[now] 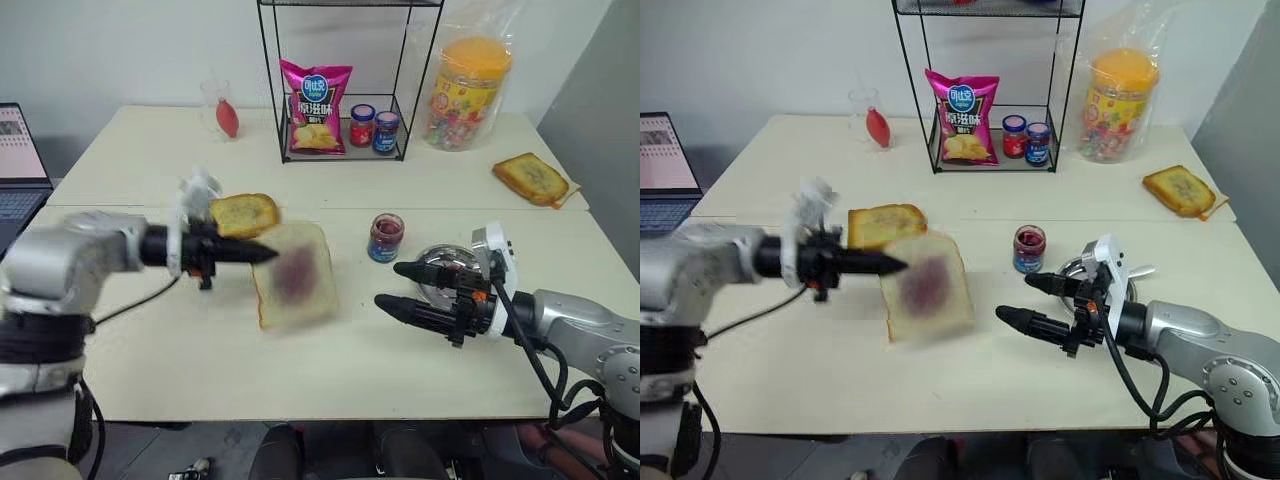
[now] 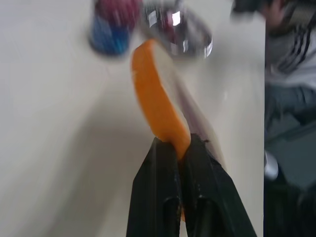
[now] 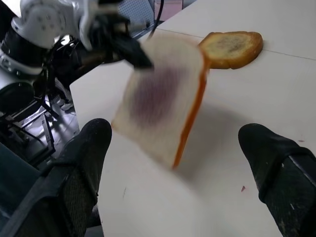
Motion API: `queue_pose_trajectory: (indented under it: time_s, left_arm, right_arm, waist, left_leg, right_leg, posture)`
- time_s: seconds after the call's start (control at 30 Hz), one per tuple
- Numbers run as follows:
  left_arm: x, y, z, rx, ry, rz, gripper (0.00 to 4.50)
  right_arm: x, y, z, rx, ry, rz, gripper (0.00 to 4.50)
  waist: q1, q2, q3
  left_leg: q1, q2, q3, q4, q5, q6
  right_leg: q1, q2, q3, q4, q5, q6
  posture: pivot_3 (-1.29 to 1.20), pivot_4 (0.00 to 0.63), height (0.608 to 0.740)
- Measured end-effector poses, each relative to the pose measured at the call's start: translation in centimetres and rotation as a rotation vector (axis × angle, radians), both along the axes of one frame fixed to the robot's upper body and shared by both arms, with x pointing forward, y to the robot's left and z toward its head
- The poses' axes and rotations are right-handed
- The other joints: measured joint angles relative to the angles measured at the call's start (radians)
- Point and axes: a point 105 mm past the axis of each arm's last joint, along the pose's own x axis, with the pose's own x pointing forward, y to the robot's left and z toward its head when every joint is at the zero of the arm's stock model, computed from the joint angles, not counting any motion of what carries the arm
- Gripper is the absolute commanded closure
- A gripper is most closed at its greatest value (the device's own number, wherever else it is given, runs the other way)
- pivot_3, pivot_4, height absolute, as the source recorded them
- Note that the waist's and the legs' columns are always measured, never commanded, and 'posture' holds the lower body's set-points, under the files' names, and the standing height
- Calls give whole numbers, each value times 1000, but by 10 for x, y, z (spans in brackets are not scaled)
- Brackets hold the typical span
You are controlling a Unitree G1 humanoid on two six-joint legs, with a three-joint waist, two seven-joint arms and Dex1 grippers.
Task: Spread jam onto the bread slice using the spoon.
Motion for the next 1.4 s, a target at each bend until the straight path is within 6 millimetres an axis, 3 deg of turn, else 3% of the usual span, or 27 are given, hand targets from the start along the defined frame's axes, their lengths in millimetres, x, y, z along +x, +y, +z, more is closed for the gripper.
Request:
queue_pose_trajectory:
  time_s: [0.07,0.27,0.37,0.47,0.77,0.97,1.2,1.33,1.4]
  left_arm:
    - [4,-4,-16,40,-27,6,4478]
    - [50,-3,-24,132,-268,94,4478]
    - [62,-7,-19,127,-321,100,4478]
    - [62,-10,-15,116,-335,64,4478]
    - [64,-11,-15,121,-343,36,2790]
    - [67,17,-15,249,-384,32,1538]
    - [66,30,-7,325,-431,3,149]
    - [64,19,14,276,-487,-25,36]
    - [56,-3,37,177,-513,-79,36]
  right_arm:
    - [0,-1,-1,-9,2,-7,0]
    - [1,-4,-2,-24,4,-18,0]
    - [1,-4,-2,-25,2,-27,0]
    - [3,-4,-3,-28,1,-42,0]
    - [6,-6,-3,-36,0,-72,0]
    - [6,-10,-10,-48,20,-103,0]
    - [10,-28,-12,-47,21,-216,0]
    - [8,-54,-20,-44,53,-351,0]
    - [5,-67,-23,-30,78,-414,0]
  waist:
    - [3,-2,1]
    - [24,-2,1]
    - [25,-2,1]
    - [22,-2,1]
    - [24,-2,1]
    - [22,-2,1]
    - [24,-2,1]
    - [30,-2,1]
    - [30,-2,0]
  left_leg:
    - [-1,1,-1,1,0,0]
    - [0,0,0,1,0,0]
    - [-1,0,0,1,0,0]
    - [-1,1,0,0,0,0]
    - [-1,0,0,1,0,0]
    - [-1,2,-1,0,0,0]
    - [-1,1,0,0,0,0]
    - [-2,1,-1,0,0,0]
    - [-2,1,0,1,0,0]
  right_leg:
    - [0,2,-1,0,0,0]
    - [1,2,0,-1,0,0]
    - [0,1,0,-1,1,-1]
    - [0,2,0,-1,1,-2]
    - [0,2,0,-1,1,-1]
    - [0,3,-1,-1,1,-2]
    - [0,2,-1,-1,1,-2]
    - [0,2,-1,-1,1,-2]
    - [0,1,-1,-1,1,-1]
  posture:
    - [0,150,740]
    - [0,150,740]
    - [0,150,740]
    - [0,150,740]
    - [0,150,740]
    - [0,150,740]
    - [0,150,740]
    - [0,150,740]
    - [0,150,740]
